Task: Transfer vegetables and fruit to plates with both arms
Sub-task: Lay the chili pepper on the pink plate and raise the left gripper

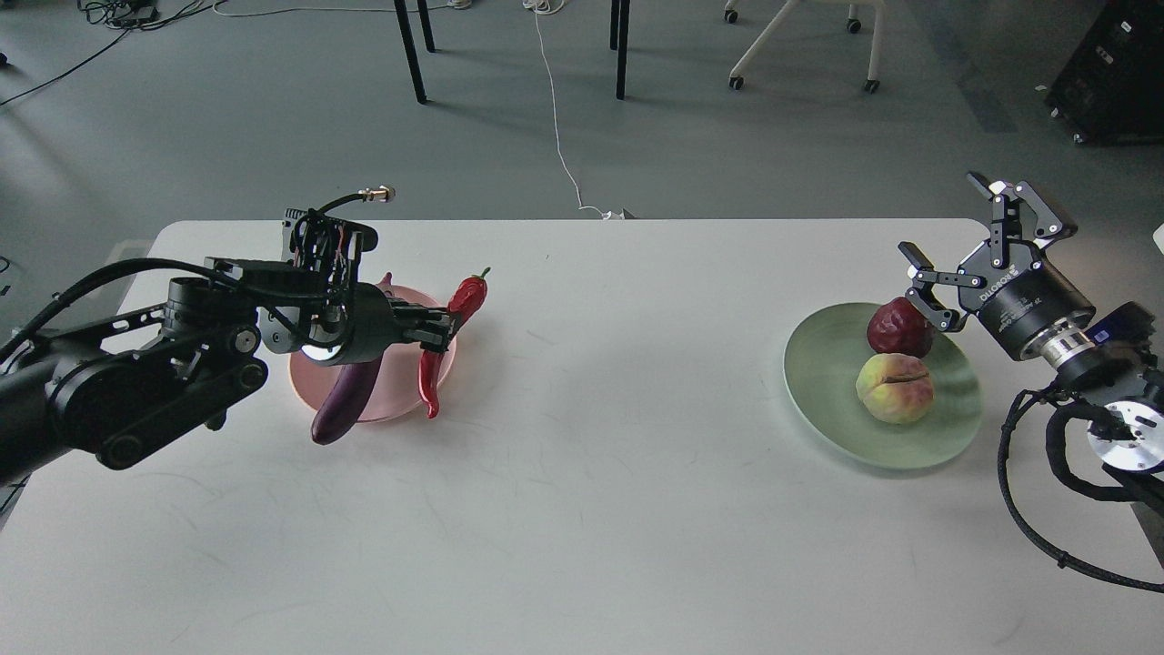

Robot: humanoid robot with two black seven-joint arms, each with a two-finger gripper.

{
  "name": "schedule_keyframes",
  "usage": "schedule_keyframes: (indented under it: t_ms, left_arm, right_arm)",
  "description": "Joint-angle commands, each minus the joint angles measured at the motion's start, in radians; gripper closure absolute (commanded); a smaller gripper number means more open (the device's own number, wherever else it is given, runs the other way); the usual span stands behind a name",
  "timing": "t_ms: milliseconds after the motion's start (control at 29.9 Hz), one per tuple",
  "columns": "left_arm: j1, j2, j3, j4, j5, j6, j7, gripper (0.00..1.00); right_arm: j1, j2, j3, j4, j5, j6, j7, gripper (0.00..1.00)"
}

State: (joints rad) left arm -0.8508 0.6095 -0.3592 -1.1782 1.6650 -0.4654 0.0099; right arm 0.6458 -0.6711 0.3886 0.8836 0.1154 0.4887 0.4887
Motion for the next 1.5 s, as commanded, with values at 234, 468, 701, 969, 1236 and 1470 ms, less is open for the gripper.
schedule_keyframes:
  t_ms: [234,468,701,969,1236,1470]
  left_arm:
    - [0.006,0.012,0.003,0.057,-0.008,0.036,-0.013,0.27]
    - [0.004,0.009,-0.03,0.034,-0.046,0.042,-0.027,0.17]
    - [0.084,-0.004,-0.191,-0.072,-0.705,0.155,-0.126,0.02]
    - [0.266,-0.059,-0.299,-0.097,-0.961,0.356,-0.315,0.02]
    - [0.531,-0.282,-0.588,-0.081,-0.95,0.433,-0.2,0.02]
    - [0.582,-0.336,-0.642,-0.077,-0.949,0.432,-0.2,0.02]
  right_arm:
    - [0.0,-0.002,-0.004,0.0,-0.003,0.0,0.0,0.03]
    - [0.0,-0.002,-0.004,0.002,-0.003,0.0,0.0,0.03]
    - [0.011,0.001,-0.008,0.006,-0.003,0.0,0.0,0.03]
    - [0.02,0.027,-0.007,0.067,-0.006,-0.108,0.0,0.01]
    - [0.005,0.036,0.001,0.089,-0.005,-0.122,0.0,0.01]
    - [0.003,0.031,0.006,0.086,-0.006,-0.119,0.0,0.01]
